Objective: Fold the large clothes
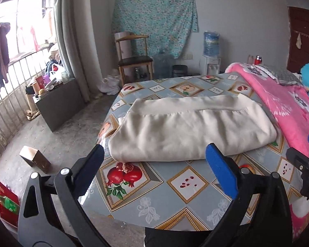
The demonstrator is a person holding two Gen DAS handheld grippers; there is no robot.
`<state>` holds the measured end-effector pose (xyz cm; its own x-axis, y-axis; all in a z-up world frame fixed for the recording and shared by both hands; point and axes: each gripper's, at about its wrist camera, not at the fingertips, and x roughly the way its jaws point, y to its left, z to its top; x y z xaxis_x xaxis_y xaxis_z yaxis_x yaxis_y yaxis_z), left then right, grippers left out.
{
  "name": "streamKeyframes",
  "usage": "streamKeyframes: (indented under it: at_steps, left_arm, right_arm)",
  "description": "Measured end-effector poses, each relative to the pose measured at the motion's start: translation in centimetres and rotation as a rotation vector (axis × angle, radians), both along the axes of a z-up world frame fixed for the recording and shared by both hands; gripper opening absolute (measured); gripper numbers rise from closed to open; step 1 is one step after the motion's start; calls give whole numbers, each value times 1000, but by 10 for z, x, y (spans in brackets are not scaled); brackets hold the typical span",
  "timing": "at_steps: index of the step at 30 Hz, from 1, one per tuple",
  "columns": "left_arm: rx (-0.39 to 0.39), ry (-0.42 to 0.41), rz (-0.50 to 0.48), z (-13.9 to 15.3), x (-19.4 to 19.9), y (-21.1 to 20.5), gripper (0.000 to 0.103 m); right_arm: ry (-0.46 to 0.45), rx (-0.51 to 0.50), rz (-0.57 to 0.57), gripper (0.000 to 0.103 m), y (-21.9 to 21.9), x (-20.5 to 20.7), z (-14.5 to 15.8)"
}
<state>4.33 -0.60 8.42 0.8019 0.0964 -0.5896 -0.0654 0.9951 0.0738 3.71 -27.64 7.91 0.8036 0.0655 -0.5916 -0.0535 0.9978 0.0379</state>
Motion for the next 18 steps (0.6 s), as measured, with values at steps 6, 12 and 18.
streamKeyframes:
  at_steps: [6, 12, 18]
  left_arm:
    - [58, 107, -65, -13, 17, -22, 96]
    - [50, 223, -56, -39, 32, -34, 95]
    - [8, 313, -60, -59, 42, -28, 95]
  right_arm:
    - [-14, -15, -34, 97, 5, 1, 0]
    - [66, 33, -43, 97, 8, 11, -12]
    - [165, 63, -16, 97, 15, 26, -31]
